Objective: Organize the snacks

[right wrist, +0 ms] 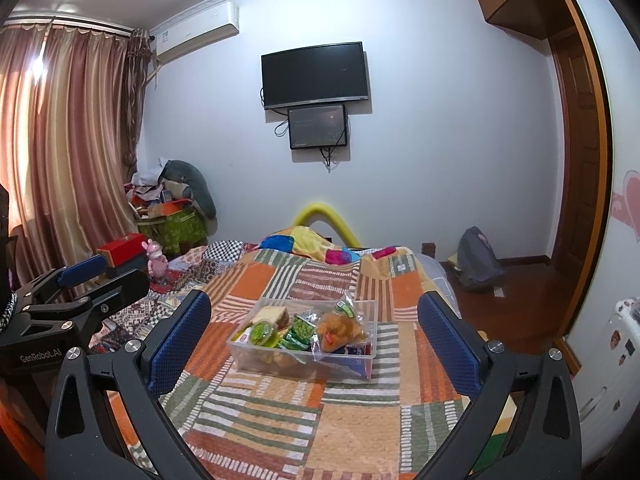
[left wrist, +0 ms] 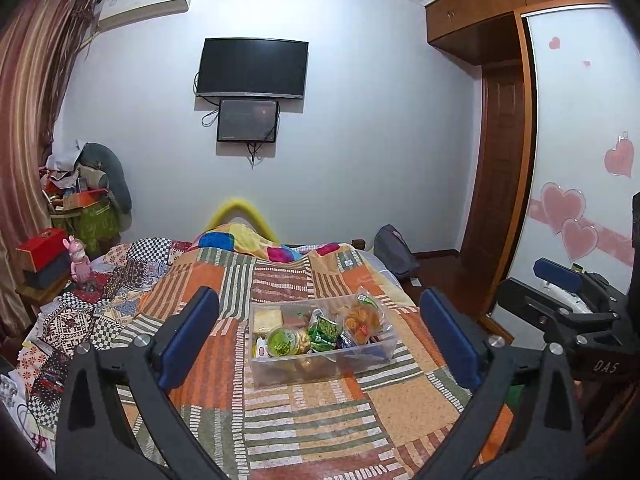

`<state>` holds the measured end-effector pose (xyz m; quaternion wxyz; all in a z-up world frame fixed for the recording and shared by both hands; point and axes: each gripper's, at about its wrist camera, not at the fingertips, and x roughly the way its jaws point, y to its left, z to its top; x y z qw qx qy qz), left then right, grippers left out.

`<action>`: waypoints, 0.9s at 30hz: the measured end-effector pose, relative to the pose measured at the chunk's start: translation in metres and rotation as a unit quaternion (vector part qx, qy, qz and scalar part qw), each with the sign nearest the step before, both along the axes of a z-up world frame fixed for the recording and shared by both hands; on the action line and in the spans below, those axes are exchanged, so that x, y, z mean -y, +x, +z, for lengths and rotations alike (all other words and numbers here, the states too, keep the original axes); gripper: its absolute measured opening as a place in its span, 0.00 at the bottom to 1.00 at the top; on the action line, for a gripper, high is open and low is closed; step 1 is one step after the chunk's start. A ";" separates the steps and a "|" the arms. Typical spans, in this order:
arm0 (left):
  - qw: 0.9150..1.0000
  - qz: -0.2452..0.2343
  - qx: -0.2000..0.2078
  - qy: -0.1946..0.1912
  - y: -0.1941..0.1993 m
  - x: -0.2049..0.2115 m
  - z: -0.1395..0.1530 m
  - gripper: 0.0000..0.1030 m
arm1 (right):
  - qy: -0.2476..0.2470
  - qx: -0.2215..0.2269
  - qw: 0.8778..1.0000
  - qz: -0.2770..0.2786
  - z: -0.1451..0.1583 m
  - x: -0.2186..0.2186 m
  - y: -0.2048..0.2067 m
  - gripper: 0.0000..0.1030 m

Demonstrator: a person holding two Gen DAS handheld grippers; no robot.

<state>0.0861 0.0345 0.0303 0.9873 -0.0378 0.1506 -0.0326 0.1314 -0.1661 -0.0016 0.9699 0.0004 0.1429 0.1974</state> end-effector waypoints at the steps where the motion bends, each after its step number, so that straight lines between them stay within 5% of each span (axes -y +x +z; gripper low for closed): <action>1: 1.000 0.000 0.000 0.000 0.000 0.000 0.000 1.00 | 0.000 0.000 1.000 0.000 0.000 0.000 0.000 1.00; 27: 1.000 -0.015 -0.002 -0.006 -0.001 -0.002 0.001 1.00 | -0.002 0.002 1.000 -0.008 0.005 0.006 -0.004 1.00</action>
